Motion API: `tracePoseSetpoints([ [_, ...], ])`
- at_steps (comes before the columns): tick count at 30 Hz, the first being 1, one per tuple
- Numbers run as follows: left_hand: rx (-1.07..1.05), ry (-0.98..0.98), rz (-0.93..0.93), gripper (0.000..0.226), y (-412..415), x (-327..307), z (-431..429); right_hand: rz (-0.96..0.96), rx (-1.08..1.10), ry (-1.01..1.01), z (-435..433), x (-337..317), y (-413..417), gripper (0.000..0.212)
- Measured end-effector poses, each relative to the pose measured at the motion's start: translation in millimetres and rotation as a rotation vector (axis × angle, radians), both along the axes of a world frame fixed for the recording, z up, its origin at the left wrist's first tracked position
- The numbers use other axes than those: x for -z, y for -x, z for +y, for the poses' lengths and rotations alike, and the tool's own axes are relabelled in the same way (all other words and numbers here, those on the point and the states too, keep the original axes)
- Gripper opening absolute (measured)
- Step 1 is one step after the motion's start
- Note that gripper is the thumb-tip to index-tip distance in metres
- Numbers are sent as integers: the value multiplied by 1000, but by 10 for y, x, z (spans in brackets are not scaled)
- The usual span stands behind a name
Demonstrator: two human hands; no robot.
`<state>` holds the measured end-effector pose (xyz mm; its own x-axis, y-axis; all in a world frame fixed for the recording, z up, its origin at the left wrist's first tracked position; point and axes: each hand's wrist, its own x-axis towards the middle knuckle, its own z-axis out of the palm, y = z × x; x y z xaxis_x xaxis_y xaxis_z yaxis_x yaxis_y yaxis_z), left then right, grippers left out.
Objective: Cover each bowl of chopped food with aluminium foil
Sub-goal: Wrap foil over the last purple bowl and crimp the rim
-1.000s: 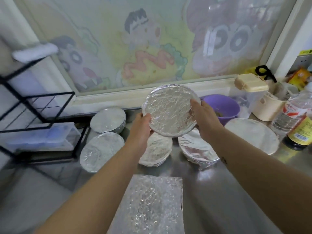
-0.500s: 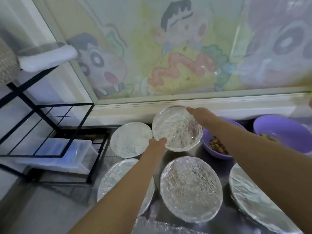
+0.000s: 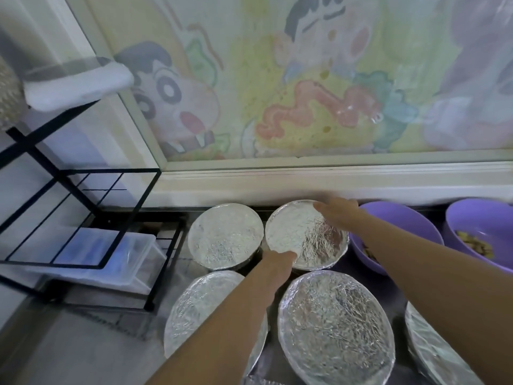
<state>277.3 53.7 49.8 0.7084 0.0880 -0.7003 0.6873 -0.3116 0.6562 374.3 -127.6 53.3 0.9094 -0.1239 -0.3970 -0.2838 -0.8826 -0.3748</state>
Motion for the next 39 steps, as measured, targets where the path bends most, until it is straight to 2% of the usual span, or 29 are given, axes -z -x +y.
tracePoseSetpoints([
  [4, -62, 54, -46, 68, 3, 24, 4, -30, 27, 54, 16, -19, 99, 56],
  [7, -62, 73, -103, 69, 56, 4, 1, -29, 12, 36, 7, 34, 156, 52],
  [9, -31, 70, -168, 73, 89, 27, 13, -131, -44, 91, 19, -2, 268, 57],
  [11, -11, 33, -208, 69, 137, -2, 30, -331, -173, 120, 23, -98, 422, 59],
  [13, -16, 4, -222, 60, 181, -9, 58, -441, -412, 50, 29, -226, 643, 48],
  [16, -31, 29, -251, 57, 228, -38, 57, -420, -737, 134, 62, -290, 925, 30],
  [18, -23, 33, -256, 57, 238, -33, 41, -425, -797, 202, 93, -248, 990, 25],
  [22, -42, 80, -256, 55, 244, -57, 21, -507, -832, 286, 164, -153, 1004, 15],
  [26, -82, 149, -267, 59, 235, -24, 18, -527, -851, 439, 216, -60, 1000, 20],
  [31, -67, 44, -288, 60, 295, -220, -38, -473, -819, 382, 207, -235, 1050, 19],
  [34, 18, -83, -463, 62, 470, -464, -139, -468, -704, 212, -46, -530, 1230, 25],
  [39, 412, -188, -925, 44, 1203, -609, -481, -535, -413, -40, -837, -698, 2067, 8],
])
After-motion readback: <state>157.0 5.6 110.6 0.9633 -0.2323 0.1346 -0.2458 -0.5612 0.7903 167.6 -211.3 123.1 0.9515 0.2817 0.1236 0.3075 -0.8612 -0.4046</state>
